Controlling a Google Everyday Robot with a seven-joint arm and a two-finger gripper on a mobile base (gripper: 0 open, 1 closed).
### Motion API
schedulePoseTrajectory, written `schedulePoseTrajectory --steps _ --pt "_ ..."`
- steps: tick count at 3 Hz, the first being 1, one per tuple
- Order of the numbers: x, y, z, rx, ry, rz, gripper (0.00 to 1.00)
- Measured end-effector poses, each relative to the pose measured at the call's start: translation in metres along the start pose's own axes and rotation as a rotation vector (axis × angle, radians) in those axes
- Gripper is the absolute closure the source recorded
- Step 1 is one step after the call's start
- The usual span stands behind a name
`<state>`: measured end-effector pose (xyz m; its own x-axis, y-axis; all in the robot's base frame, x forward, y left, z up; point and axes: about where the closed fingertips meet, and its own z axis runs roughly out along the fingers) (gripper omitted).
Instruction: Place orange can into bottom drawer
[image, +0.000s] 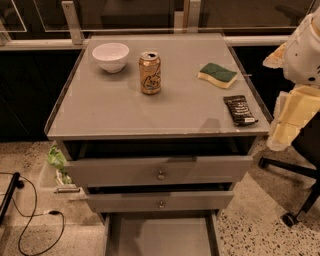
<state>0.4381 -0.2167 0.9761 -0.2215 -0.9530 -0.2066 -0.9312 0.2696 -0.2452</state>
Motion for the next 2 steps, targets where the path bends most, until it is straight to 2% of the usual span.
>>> schedulePoseTrajectory --steps 1,2 --pt "0.0 0.0 0.0 0.0 0.0 0.0 0.0" --pt "-0.0068 -0.004 0.0021 0.011 -0.058 -0.004 0.0"
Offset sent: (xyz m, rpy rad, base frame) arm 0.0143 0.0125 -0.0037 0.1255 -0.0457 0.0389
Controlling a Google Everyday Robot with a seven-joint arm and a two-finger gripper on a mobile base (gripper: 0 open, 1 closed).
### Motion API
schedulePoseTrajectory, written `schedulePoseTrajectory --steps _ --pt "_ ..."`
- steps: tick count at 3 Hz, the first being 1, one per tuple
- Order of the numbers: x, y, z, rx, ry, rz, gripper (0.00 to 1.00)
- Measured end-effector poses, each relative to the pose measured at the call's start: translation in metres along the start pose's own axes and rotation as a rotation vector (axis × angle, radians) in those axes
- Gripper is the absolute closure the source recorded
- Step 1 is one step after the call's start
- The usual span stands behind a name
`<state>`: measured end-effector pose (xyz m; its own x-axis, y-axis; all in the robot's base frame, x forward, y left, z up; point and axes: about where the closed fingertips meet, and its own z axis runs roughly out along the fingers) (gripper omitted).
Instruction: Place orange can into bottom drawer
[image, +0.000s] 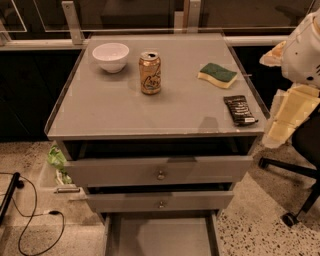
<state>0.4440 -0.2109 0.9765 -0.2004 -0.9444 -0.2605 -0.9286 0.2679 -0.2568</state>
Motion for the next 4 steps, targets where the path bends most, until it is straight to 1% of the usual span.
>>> schedulePoseTrajectory --steps 1,2,3,4 --pt "-0.016 -0.01 0.017 0.029 -0.111 -0.013 0.0" --pt "-0.042 -0.036 0.036 0.088 -0.243 -0.019 0.0" --pt "-0.042 -0.036 0.037 0.087 -0.243 -0.019 0.0" --pt "-0.053 -0.04 0.047 0.058 -0.293 0.009 0.0"
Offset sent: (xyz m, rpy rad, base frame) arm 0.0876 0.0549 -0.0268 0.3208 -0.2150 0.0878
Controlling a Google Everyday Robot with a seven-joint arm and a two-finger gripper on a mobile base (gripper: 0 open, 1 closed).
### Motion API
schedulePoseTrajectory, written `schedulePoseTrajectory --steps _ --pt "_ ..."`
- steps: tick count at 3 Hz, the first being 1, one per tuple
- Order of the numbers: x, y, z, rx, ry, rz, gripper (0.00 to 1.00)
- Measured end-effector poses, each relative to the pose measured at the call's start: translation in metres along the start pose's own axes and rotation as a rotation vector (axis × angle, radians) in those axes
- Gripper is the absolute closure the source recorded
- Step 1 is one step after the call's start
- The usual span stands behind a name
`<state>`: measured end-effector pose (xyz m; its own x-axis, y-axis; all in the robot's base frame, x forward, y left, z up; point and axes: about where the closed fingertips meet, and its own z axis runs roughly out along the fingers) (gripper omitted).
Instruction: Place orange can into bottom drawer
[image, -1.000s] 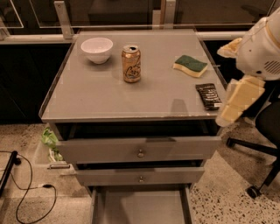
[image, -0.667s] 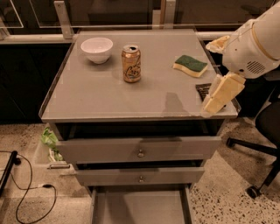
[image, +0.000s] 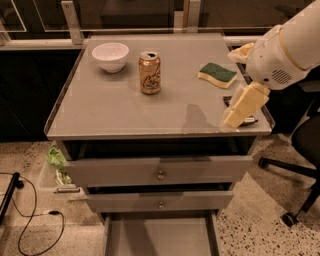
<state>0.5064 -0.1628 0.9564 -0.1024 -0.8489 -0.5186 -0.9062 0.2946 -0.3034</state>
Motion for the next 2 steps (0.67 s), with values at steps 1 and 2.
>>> schedulePoseTrajectory --steps 1,2 --pt "-0.011 -0.009 0.031 -0.027 -0.087 0.044 0.0" --pt "-0.019 -0.04 0.075 0.007 -0.215 0.112 0.0"
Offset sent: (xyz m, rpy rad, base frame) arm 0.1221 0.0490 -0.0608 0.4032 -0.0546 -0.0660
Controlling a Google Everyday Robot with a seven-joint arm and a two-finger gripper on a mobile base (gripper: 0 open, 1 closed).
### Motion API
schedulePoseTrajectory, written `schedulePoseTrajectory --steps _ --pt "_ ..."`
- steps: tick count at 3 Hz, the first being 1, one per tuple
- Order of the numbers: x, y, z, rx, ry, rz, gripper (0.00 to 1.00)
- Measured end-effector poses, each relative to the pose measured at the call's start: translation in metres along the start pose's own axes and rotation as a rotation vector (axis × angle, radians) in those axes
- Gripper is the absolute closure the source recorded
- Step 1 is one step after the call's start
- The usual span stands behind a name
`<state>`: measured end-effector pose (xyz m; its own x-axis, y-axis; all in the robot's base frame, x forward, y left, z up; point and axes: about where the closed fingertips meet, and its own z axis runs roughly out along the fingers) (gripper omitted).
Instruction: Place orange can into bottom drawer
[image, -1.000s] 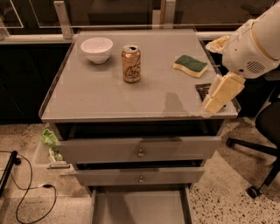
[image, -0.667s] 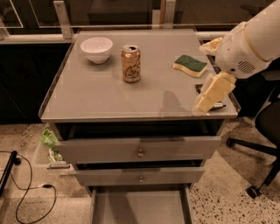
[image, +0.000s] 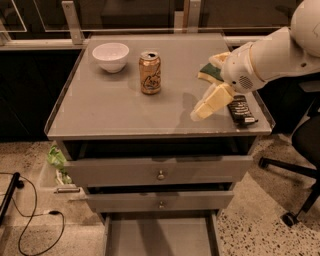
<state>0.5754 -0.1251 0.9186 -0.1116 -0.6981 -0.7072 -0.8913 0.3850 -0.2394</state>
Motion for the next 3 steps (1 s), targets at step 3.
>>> schedulePoseTrajectory --steps 3 --pt "-0.002 -0.009 0.058 -0.029 -0.175 0.101 0.0"
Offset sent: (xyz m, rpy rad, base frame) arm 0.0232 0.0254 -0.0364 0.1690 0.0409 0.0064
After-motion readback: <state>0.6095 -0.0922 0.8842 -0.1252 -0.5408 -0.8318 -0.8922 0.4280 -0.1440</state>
